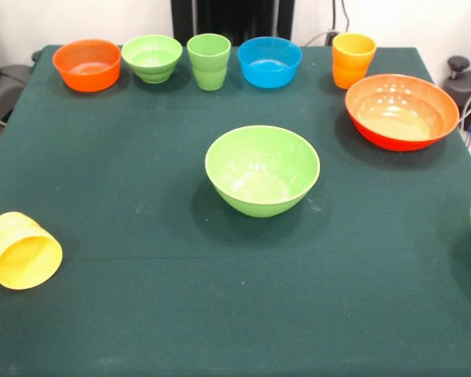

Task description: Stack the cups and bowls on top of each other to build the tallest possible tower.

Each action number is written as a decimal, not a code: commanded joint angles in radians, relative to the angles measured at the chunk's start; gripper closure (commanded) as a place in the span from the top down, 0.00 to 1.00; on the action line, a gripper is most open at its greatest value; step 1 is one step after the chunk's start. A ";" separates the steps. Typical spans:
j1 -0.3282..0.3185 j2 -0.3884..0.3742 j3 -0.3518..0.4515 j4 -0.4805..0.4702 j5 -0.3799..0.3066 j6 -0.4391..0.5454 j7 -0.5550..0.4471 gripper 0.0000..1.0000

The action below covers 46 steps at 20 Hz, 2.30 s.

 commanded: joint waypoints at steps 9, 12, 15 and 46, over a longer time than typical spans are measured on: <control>0.010 0.115 -0.108 -0.158 0.162 0.135 0.302 1.00; -0.001 0.136 -0.157 -0.188 0.211 0.142 0.318 1.00; -0.010 0.159 -0.243 -0.232 0.280 0.156 0.351 1.00; 0.078 0.060 -0.191 0.041 0.307 0.135 0.181 1.00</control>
